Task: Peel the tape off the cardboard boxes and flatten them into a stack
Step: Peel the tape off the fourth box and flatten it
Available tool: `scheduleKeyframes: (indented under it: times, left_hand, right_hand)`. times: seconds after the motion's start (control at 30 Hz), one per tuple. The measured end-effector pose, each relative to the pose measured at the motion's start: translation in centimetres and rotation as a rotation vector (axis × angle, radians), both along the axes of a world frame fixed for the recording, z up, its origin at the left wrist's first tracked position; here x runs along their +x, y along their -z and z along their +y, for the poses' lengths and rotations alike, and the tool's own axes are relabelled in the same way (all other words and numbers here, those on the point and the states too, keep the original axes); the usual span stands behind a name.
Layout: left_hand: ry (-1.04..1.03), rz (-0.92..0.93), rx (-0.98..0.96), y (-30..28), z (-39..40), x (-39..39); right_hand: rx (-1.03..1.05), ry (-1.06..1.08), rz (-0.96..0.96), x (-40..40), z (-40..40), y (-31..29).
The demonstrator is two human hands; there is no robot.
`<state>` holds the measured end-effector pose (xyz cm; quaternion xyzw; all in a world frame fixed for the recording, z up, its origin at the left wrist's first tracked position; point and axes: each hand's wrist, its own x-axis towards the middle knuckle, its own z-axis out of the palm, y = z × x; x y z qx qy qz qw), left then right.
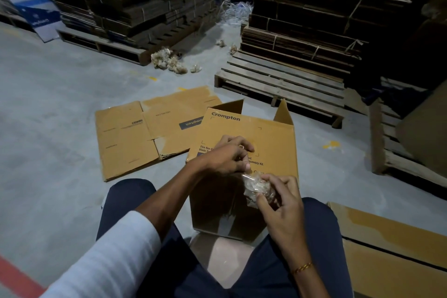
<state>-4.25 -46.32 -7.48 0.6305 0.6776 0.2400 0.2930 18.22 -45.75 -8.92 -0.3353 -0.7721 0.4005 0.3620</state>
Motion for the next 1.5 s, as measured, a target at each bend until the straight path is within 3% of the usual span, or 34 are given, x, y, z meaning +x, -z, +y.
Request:
scheduleKeyframes:
  times: [0.23, 0.33, 0.4, 0.57, 0.7, 0.77, 0.87, 1.0, 1.07, 1.2, 1.37, 1.5]
  left_hand:
    - [-0.088, 0.125, -0.043, -1.9, 2.1, 1.6]
    - [-0.048, 0.217, 0.02, -2.0, 2.3, 2.5]
    - [-0.001, 0.184, 0.064, -1.2, 2.1, 2.6]
    - [-0.044, 0.206, 0.174, 0.6, 1.7, 2.5]
    - [-0.222, -0.186, 0.237, 0.1, 1.3, 1.8]
    - [-0.4, -0.245, 0.347, -0.8, -0.2, 2.0]
    - [-0.572, -0.162, 0.374, -1.1, -4.6, 3.9]
    - [-0.461, -0.274, 0.197, 1.4, -8.9, 8.4]
    - [-0.489, -0.331, 0.225, 2.2, -9.2, 10.2]
    - [-0.6, -0.253, 0.303, 2.5, -9.3, 11.5]
    - [-0.565, -0.149, 0.335, 2.1, -9.6, 12.9]
    - [-0.438, -0.212, 0.27, 2.1, -9.8, 12.2]
  right_hand:
    - [0.334, -0.094, -0.122, 0.1, 0.5, -0.7]
    - [0.321, -0.089, -0.069, 0.3, 0.4, -0.7]
    - [0.134, -0.09, 0.042, 0.7, 0.5, -0.8]
    - [-0.705, -0.076, 0.391, 1.2, 0.7, -0.2]
    - [-0.926, -0.048, 0.5, 0.9, 0.6, 0.4]
    - [-0.905, -0.037, 0.495, 1.2, 0.8, 0.7]
    - [-0.881, -0.036, 0.469, 1.7, 0.8, 1.1]
    - [-0.866, -0.046, 0.455, 1.3, 0.3, 1.1]
    - [-0.875, -0.034, 0.448, 1.1, 0.0, 1.0]
    - [-0.798, 0.034, 0.35, 1.4, -0.6, -0.1]
    - [-0.479, 0.144, 0.155, 1.0, -2.0, -0.3]
    - [-0.462, 0.15, 0.096, 0.4, -3.6, 0.9]
